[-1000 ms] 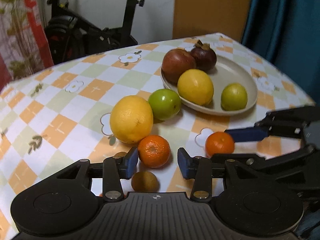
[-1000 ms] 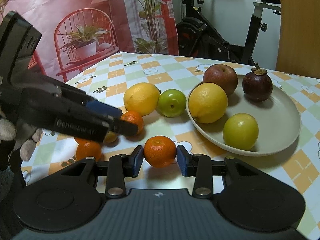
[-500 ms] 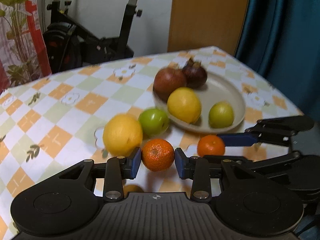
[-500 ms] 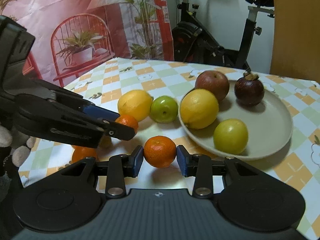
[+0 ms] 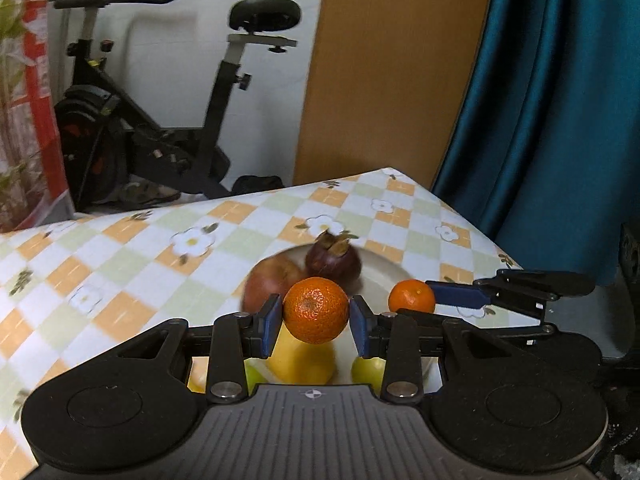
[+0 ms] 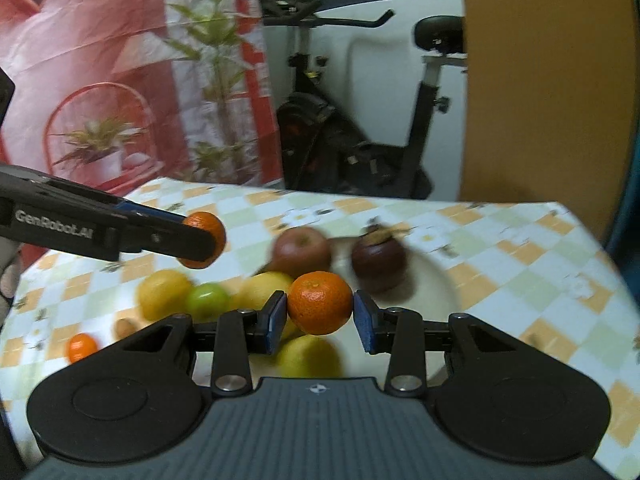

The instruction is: Organize fruits

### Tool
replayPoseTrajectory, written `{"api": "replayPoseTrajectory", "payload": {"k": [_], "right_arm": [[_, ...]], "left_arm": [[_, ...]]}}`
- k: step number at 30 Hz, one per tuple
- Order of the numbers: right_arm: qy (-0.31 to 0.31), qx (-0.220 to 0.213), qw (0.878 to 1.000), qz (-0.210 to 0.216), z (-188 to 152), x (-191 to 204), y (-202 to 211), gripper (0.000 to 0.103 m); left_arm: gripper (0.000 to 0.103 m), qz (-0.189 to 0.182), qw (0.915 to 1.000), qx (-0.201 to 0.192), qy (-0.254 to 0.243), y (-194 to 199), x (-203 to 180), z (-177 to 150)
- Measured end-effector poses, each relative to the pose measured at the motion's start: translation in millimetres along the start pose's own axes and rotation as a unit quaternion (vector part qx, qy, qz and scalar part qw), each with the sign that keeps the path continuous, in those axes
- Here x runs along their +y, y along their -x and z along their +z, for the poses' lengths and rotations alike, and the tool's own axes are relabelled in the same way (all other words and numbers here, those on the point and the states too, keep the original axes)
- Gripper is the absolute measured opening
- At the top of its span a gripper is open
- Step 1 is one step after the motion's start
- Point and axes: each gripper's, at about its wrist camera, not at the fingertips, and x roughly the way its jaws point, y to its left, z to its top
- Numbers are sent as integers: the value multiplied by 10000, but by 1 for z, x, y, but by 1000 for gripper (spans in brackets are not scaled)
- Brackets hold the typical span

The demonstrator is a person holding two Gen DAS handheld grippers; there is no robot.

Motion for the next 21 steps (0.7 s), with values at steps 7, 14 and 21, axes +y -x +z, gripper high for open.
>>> {"api": "replayPoseTrajectory", "payload": {"k": [7,14,21], "right_arm": [[421,179,9985,-306,2,-32,-23,39],[714,378,9964,-240,1,-46,-52,39],[886,593,9939,-276,-1,-57,-68,39]], "left_arm": [[39,-95,9993,346,-89,-57,-17,15],[39,-181,9970,745,-80,-90,-21,15],[39,-131,9945,965,-385,-101,-24,15]]}}
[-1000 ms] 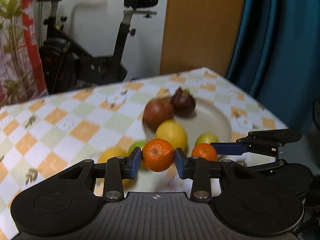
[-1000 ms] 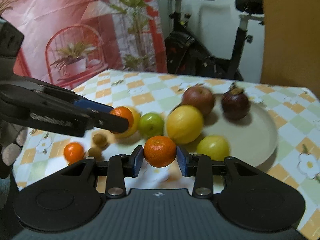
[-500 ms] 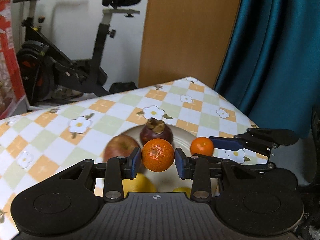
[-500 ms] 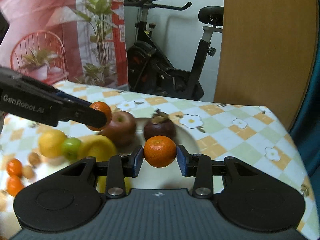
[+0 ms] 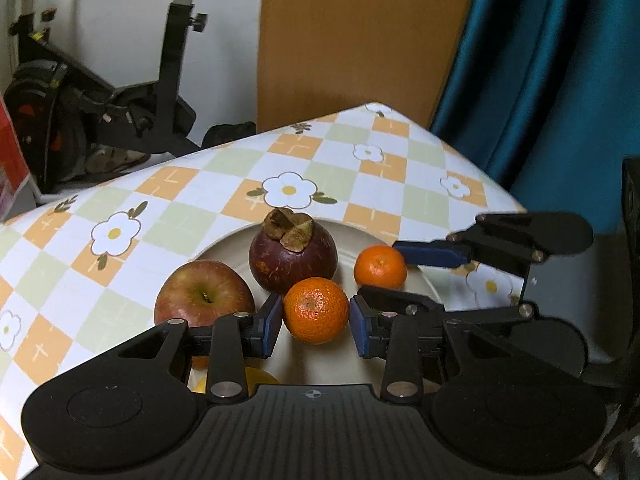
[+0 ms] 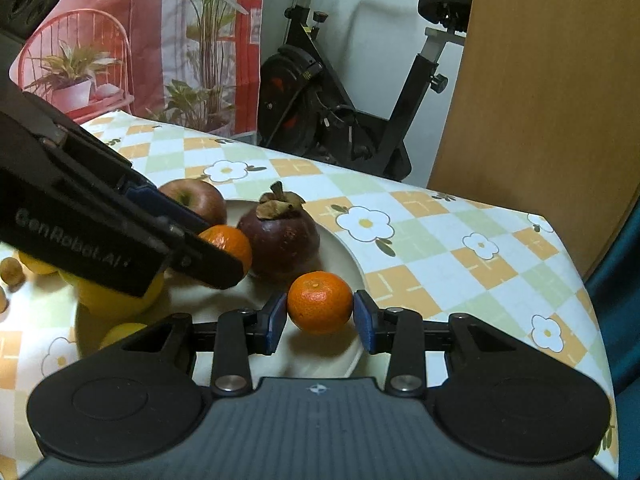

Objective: Organize fruits
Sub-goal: 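Lower both tangerines onto the plate and open both grippers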

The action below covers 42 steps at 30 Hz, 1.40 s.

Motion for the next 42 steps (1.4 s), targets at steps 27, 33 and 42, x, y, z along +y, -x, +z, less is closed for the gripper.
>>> {"api": "replayPoseTrajectory", "payload": {"k": [27,33,42], "right_arm": [[78,60,9999,-81,0,3,-12,42],[-55,-15,9999,-133,1,5,6,42],[-643,-219,9977,-83,8,18,37,45]], "left_arm": [[46,-22,9996,183,231,-2,7,-1],[46,-77,9997,-34,224,21,5,-5],[46,133,9986,-407,320,66,15,-18]]}}
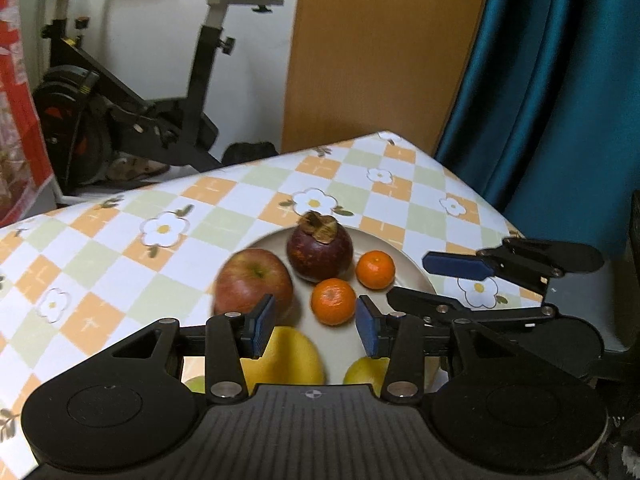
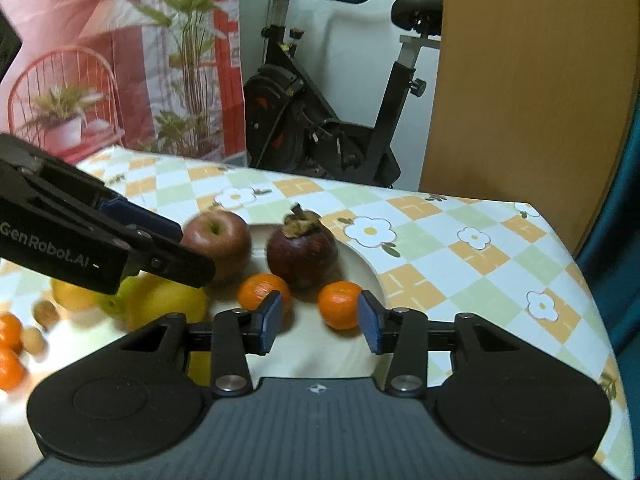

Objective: Organize fruits
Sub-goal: 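Lower both tangerines onto the plate and open both grippers, then pull both grippers back from the plate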

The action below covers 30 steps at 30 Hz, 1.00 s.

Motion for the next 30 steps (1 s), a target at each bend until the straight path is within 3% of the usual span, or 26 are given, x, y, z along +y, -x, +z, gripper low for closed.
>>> {"api": "replayPoseTrajectory", "payload": {"k": [7,17,30], "right_arm": [[-519,-186,9984,149,3,16,23,49],[-833,-215,9956,378,2,41,38,50],[-483,-229,9963,668,0,80,47,50]], "left_arm": [[46,364,9990,-263,-29,36,9,-11],[46,588,9943,-718,529,78,33,-31],[46,858,9899,-862,723,116,52,-63]]}}
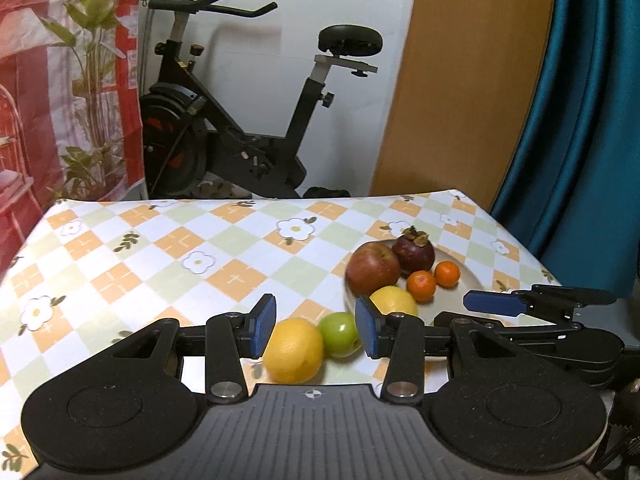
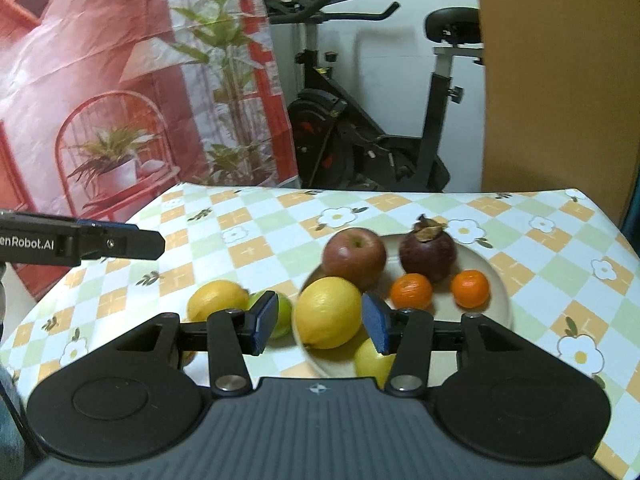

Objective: Organize fruits
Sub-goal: 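Pull both grippers back from the plate, then move the open left gripper to the yellow lemon on the table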

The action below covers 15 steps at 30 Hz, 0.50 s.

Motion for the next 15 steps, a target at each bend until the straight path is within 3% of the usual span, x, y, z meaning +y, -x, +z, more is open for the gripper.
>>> {"api": "replayPoseTrajectory", "payload": {"k": [15], "right_arm": [[295,185,9991,223,-9,25,-7,50]], "left_arm": [[46,405,9977,-225,500,19,40,-2]]}}
